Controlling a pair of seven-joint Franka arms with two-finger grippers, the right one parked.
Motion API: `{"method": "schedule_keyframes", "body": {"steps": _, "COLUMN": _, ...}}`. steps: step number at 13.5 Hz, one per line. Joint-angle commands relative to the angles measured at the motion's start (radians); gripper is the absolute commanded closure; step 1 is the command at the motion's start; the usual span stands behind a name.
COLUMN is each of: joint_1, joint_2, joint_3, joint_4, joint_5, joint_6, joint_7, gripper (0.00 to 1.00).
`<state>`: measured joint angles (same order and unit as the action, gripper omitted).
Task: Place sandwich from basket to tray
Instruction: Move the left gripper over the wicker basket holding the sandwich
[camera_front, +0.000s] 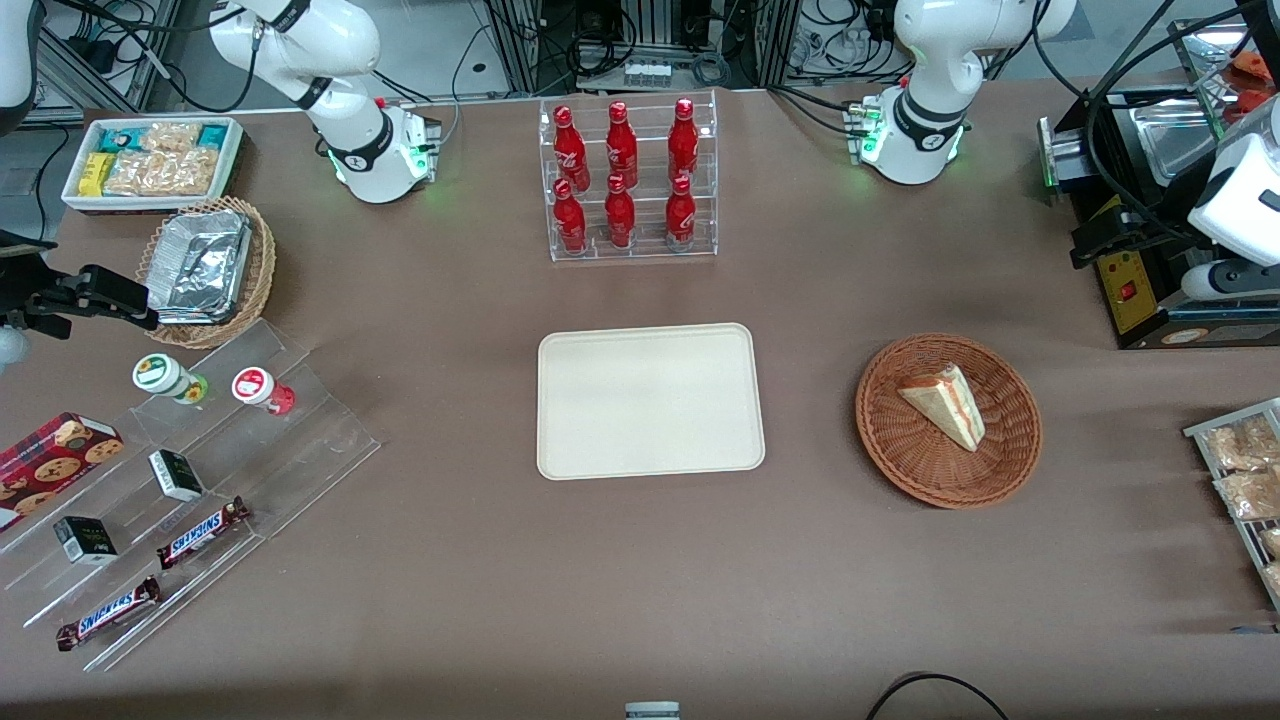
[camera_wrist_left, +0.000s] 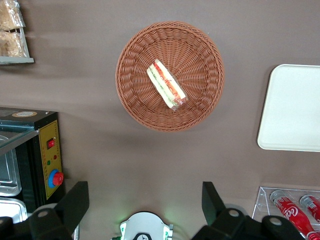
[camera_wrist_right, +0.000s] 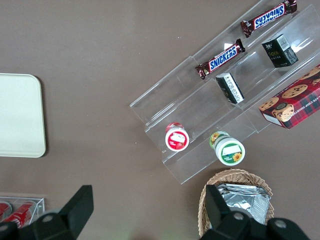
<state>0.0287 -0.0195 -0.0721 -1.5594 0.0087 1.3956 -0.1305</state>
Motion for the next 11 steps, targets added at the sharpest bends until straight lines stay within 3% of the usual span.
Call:
{"method": "schedule_keyframes", "body": {"steps": 1, "joint_1": -0.006, "joint_2": -0.01, "joint_3": 0.002, "joint_4": -0.011, "joint_5": -0.006, "joint_6": 0.016, "joint_7": -0.018, "gripper": 0.0}}
{"method": "schedule_keyframes", "body": {"steps": 6, "joint_1": -0.004, "joint_2": 0.021, "joint_3": -0.003, "joint_4": -0.024, "joint_5": -0.012, "joint_6": 0.029, "joint_7": -0.005, "gripper": 0.0}}
{"method": "schedule_keyframes", "body": {"steps": 11, "joint_1": -0.004, "joint_2": 0.035, "joint_3": -0.003, "joint_4": -0.16, "joint_5": -0.004, "joint_6": 0.213, "joint_7": -0.018, "gripper": 0.0}}
